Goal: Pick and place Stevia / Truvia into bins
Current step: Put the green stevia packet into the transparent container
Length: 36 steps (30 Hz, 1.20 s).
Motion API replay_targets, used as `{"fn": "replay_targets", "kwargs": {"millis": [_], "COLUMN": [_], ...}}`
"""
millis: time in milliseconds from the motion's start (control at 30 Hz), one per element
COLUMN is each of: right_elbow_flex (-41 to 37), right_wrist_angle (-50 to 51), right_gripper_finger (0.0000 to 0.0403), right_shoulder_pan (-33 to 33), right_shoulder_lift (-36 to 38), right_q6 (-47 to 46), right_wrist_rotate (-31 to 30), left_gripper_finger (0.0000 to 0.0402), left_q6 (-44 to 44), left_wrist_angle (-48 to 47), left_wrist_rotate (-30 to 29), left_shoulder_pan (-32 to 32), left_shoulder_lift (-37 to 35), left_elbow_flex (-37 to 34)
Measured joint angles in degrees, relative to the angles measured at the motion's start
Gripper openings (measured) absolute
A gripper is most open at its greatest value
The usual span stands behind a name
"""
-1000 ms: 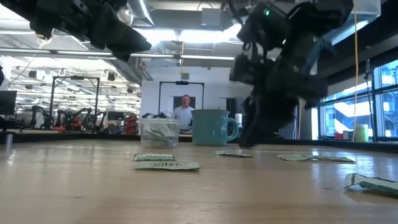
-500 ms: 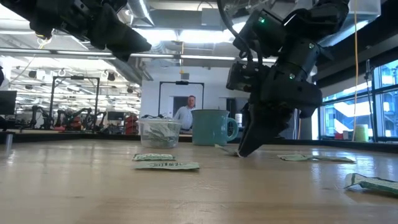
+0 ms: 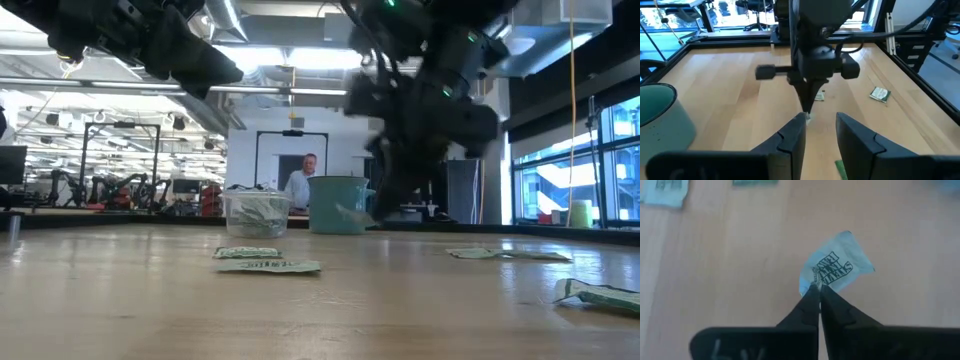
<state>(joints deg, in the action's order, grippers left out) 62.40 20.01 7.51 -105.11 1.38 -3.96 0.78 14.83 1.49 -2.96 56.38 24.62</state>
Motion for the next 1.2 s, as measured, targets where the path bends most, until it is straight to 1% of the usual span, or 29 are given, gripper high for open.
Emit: {"fn": "replay_targets", "kwargs": {"millis": [100,267,433,500,567,667,900,1200], "right_elbow_flex": [4.5,11.5,15.9,16.7,17.4,19.2,22.7,22.8], "right_wrist_angle": [3.0,2.8,-1.2,-3.0,-5.0,-6.5,-5.9,-4.5], "right_gripper_finger": [0.0006,0.0006,0.0006,0.0006,0.0006,0.0006,0.0006,0.0013], "right_shoulder_pan": [-1.1,-4.4,-8.1,-9.7,-11.2,-13.2,-15.8,-15.5], "right_shoulder_lift": [0.0,0.1,-1.3,-2.4,-3.7,-6.4,-12.9,-14.3], "right_q6": [3.9,10.7,15.5,16.7,17.4,17.4,17.2,17.1], "right_wrist_rotate": [-1.2,-1.4,-1.3,0.1,2.4,3.8,4.1,4.2], "left_gripper_finger": [0.0102,0.0102,0.0102,0.0102,0.0102,0.0102,0.0102,0.0102], "left_q6": [0.0,-1.9,-3.0,-3.0,-3.1,-3.1,-3.1,-3.1], "left_wrist_angle": [0.0,-2.6,-6.2,-7.3,-7.8,-9.0,-11.3,-12.8], "left_wrist_rotate": [0.0,1.2,1.2,1.2,1.2,1.2,1.1,0.9], "left_shoulder_pan": [0.0,0.0,0.0,0.0,0.0,0.0,0.0,0.0], "left_shoulder_lift": [0.0,-2.1,-6.7,-8.8,-10.4,-12.4,-13.6,-13.4], "left_elbow_flex": [0.0,0.0,0.0,0.0,0.0,0.0,0.0,0.0]}}
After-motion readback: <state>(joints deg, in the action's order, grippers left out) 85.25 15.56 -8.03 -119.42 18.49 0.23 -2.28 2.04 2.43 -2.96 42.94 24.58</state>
